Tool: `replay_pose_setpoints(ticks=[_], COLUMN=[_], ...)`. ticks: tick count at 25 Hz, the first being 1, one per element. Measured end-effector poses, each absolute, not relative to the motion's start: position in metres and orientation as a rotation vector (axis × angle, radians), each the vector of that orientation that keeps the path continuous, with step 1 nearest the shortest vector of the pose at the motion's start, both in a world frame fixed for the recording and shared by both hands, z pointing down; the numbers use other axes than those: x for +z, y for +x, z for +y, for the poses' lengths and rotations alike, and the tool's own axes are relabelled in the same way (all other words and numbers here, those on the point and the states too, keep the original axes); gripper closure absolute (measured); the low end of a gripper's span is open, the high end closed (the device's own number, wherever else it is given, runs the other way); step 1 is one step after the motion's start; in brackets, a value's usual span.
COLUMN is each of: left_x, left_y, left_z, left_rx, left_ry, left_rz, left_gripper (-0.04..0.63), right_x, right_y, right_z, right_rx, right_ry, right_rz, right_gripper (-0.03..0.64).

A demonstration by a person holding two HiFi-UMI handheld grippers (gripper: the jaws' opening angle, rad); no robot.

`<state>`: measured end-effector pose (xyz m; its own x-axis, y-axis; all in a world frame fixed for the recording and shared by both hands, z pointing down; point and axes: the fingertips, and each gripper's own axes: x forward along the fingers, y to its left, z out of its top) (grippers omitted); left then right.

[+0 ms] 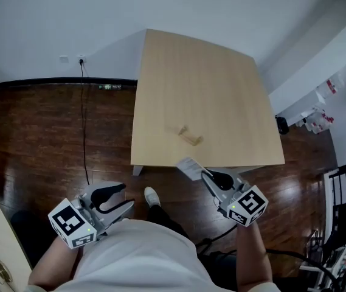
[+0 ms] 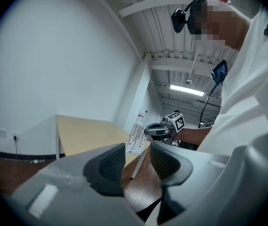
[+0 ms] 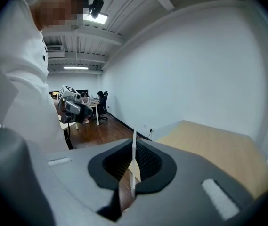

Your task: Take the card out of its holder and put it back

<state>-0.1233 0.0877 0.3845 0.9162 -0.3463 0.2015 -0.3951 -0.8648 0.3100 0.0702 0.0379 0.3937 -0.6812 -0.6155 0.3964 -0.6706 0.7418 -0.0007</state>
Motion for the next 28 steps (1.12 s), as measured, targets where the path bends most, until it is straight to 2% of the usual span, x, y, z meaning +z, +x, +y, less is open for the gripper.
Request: replay_pose_setpoints(ticks=[12, 28], left_x=[0.383, 0.392], left_y=[-0.098, -0.043], left_z=[0.017, -0.028], left_rx=[0.218, 0.305], left_ry=[2.683, 2.648], left_rz=[-0.656, -0.668], left_gripper=[0.423, 0.423], right_x=[0.424, 0.487], right_y=[0.124, 0.164], right_z=[-0.074, -0.138], right_rx=[0.236, 0.304], right_ry=[0.984, 0.905], right_rz=[-2.565, -2.581], right_gripper=[0.597, 0.597])
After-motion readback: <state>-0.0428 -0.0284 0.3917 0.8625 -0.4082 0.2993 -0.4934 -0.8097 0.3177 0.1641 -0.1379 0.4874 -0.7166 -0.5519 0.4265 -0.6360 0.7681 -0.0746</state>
